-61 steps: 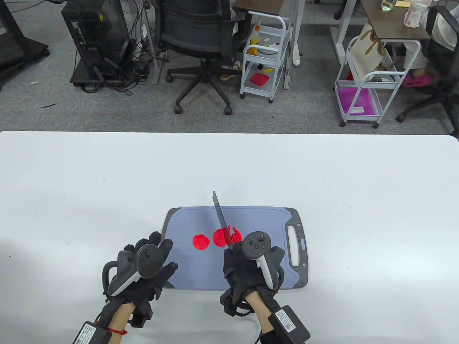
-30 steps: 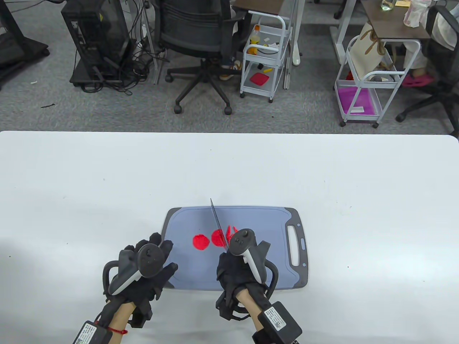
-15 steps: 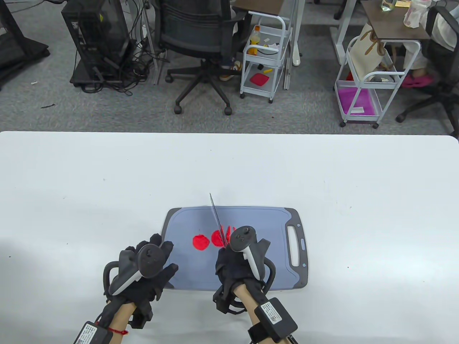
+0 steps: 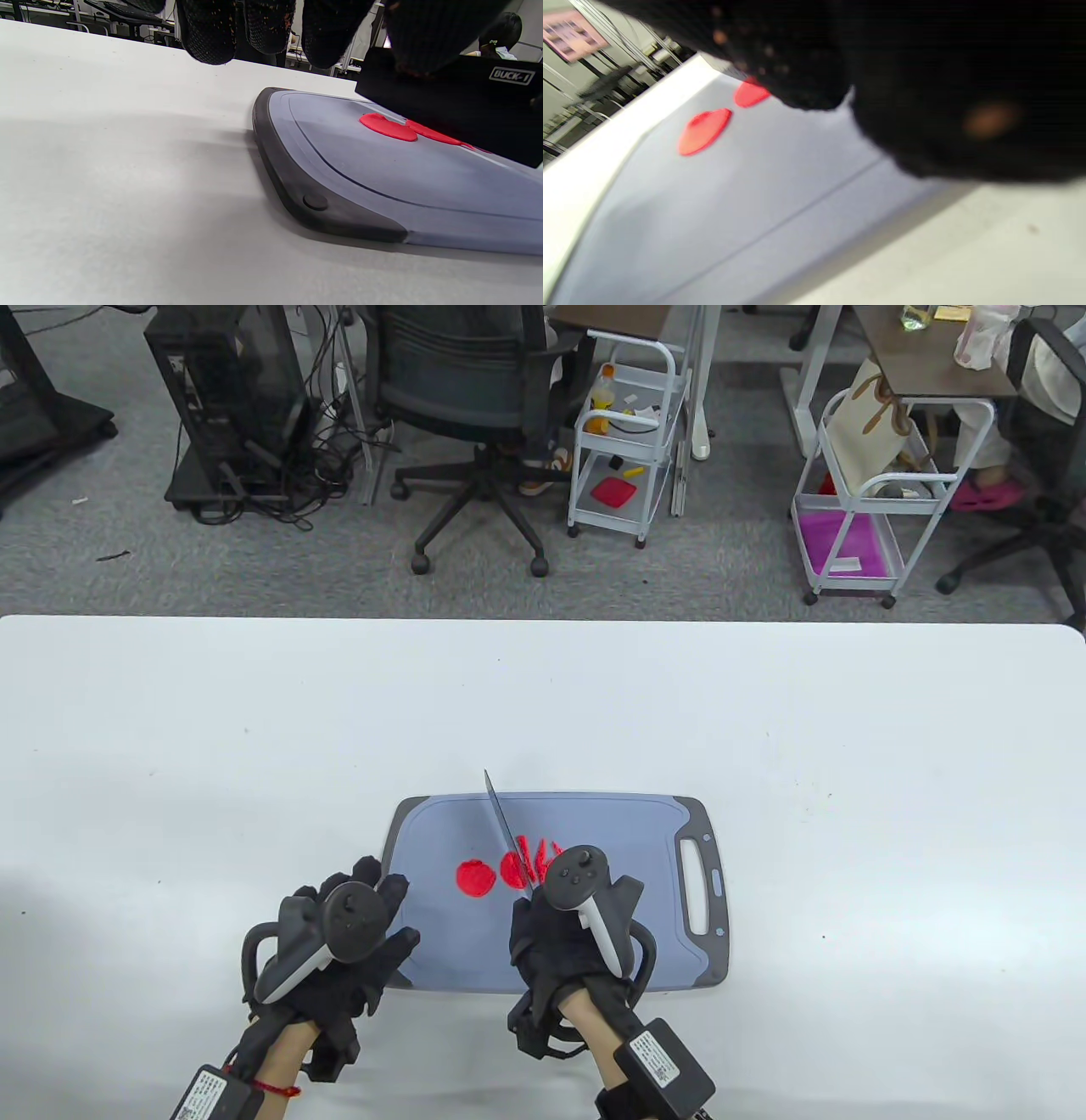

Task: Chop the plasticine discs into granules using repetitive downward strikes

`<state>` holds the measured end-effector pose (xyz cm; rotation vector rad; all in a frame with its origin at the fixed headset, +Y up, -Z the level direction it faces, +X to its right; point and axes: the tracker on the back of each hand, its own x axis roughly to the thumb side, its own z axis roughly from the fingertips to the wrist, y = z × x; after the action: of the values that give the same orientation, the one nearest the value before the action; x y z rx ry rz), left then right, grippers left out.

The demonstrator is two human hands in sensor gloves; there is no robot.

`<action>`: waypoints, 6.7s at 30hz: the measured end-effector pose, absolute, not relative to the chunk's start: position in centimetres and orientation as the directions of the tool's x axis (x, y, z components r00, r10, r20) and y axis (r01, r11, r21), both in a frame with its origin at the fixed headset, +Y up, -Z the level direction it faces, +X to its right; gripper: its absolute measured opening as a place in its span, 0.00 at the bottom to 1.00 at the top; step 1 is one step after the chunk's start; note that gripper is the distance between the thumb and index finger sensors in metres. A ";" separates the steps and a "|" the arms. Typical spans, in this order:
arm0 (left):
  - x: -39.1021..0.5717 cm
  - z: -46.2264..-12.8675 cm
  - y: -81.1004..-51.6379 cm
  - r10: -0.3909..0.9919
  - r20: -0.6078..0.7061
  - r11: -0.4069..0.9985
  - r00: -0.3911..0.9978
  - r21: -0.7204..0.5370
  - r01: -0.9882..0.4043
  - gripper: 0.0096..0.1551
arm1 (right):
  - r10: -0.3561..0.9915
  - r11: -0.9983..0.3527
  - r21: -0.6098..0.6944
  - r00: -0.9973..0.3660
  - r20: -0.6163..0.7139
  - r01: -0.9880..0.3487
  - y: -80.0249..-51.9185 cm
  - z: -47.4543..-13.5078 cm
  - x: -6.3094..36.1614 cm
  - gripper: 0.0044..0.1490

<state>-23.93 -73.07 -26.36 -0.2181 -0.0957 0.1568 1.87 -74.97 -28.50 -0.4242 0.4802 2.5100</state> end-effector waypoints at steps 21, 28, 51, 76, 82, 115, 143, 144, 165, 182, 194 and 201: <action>-23.8 -26.3 -73.1 0.166 0.079 0.963 0.983 -0.229 -0.144 0.42 | 0.568 -0.718 0.178 -0.715 -0.408 -0.673 -76.1 -29.6 2.7 0.30; -23.6 -26.4 -73.3 0.143 0.098 0.964 0.985 -0.241 -0.116 0.42 | 0.556 -0.754 0.161 -0.749 -0.362 -0.637 -75.1 -28.6 1.6 0.31; -23.0 -25.5 -71.3 0.187 0.179 0.971 0.966 -0.184 -0.153 0.42 | 0.498 -0.787 0.152 -0.762 -0.415 -0.598 -75.6 -28.9 0.6 0.32; -23.6 -25.8 -71.4 0.184 0.155 0.970 0.971 -0.187 -0.154 0.42 | 0.419 -0.748 0.307 -0.778 -0.468 -0.588 -75.3 -30.0 0.2 0.32; -23.3 -25.9 -71.7 0.166 0.160 0.971 0.973 -0.198 -0.133 0.42 | 0.499 -0.739 0.206 -0.726 -0.473 -0.642 -76.1 -29.7 0.5 0.31; -23.3 -26.8 -73.0 0.179 0.104 0.962 0.978 -0.227 -0.151 0.42 | 0.419 -0.741 0.343 -0.797 -0.435 -0.577 -75.4 -29.7 0.3 0.32; -24.0 -26.6 -72.4 0.184 0.093 0.965 0.978 -0.205 -0.162 0.42 | 0.508 -0.736 0.266 -0.768 -0.390 -0.622 -75.6 -28.5 -0.2 0.32; -24.1 -26.6 -72.4 0.185 0.090 0.965 0.979 -0.205 -0.164 0.42 | 0.500 -0.740 0.270 -0.772 -0.392 -0.616 -75.5 -28.5 -0.4 0.32; -24.6 -26.8 -72.1 0.192 0.076 0.963 0.979 -0.205 -0.173 0.42 | 0.519 -0.758 0.237 -0.781 -0.347 -0.608 -75.2 -28.7 -0.9 0.32; -24.6 -26.6 -72.1 0.205 0.082 0.960 0.975 -0.211 -0.184 0.43 | 0.530 -0.778 0.181 -0.783 -0.326 -0.602 -76.2 -29.4 -1.1 0.31; -24.6 -26.8 -71.7 0.232 0.071 0.955 0.970 -0.208 -0.213 0.43 | 0.388 -0.796 0.337 -0.851 -0.354 -0.504 -75.3 -29.6 -1.8 0.32; -24.8 -26.9 -71.7 0.250 0.068 0.948 0.966 -0.219 -0.230 0.43 | 0.473 -0.745 0.299 -0.788 -0.394 -0.596 -76.2 -30.0 -1.3 0.31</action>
<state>-24.78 -71.69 -26.94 -0.2116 -0.0955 0.2447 -1.34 -76.19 -30.04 -0.3952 0.5574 2.4605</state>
